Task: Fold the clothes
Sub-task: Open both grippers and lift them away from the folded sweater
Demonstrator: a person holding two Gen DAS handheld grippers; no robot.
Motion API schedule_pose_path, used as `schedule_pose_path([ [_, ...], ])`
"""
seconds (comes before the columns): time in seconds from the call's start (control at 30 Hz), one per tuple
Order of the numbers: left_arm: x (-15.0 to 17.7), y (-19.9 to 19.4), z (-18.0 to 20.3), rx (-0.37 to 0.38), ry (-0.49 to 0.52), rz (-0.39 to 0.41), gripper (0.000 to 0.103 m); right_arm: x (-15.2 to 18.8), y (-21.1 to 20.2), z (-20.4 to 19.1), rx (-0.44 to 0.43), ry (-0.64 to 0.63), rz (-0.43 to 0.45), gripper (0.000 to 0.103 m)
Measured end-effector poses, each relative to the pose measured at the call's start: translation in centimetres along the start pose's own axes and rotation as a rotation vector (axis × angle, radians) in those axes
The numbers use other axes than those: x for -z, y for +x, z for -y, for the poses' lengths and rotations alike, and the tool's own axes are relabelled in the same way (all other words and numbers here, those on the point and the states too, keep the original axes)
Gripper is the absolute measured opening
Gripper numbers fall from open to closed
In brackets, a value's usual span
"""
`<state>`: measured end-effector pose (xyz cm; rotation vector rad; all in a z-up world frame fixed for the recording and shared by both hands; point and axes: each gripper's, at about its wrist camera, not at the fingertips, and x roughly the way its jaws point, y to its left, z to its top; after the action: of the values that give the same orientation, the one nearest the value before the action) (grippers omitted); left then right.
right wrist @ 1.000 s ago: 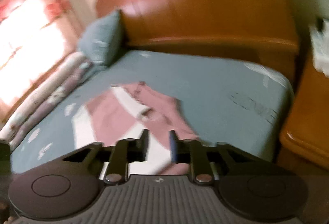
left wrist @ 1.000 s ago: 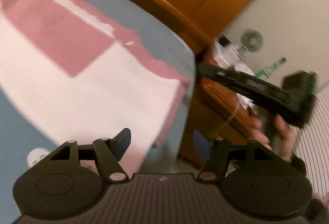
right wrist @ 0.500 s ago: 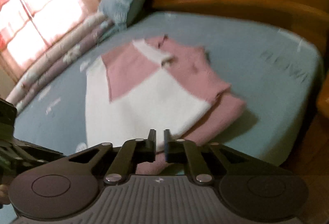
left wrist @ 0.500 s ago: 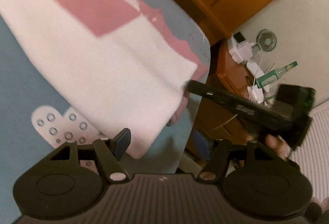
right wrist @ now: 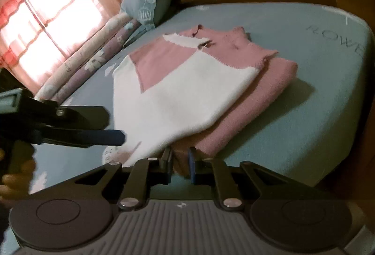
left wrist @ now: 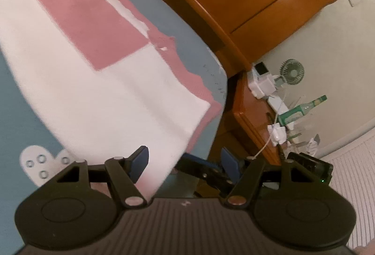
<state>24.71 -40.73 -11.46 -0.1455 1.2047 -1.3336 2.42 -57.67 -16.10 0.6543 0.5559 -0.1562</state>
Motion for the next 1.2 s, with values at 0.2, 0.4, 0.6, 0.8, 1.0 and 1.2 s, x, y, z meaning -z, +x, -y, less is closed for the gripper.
schedule_pose_path([
  [0.2,-0.8,2.9,1.3,0.045,0.06,-0.007,0.068,-3.7,-2.5,3.5,0.051,0.086,0.195,0.018],
  [0.4,-0.7,6.5,1.2,0.068,0.077,-0.038,0.071,-5.0,1.6,7.6,0.111,0.128,0.173,0.004],
  [0.6,-1.3,7.8,1.4,0.083,0.081,-0.049,0.074,-5.3,0.2,7.7,0.08,0.173,0.217,0.014],
  [0.8,-1.6,8.6,3.0,0.033,0.16,-0.069,0.078,-6.8,-0.4,5.6,0.087,0.102,0.255,0.018],
  [1.0,-0.5,2.2,3.4,-0.015,0.262,0.013,0.079,-6.4,-1.5,4.9,0.044,0.126,0.246,0.018],
  [1.2,3.2,-0.6,1.2,-0.022,0.257,-0.007,0.079,-4.8,1.2,3.8,-0.009,0.118,0.143,0.018],
])
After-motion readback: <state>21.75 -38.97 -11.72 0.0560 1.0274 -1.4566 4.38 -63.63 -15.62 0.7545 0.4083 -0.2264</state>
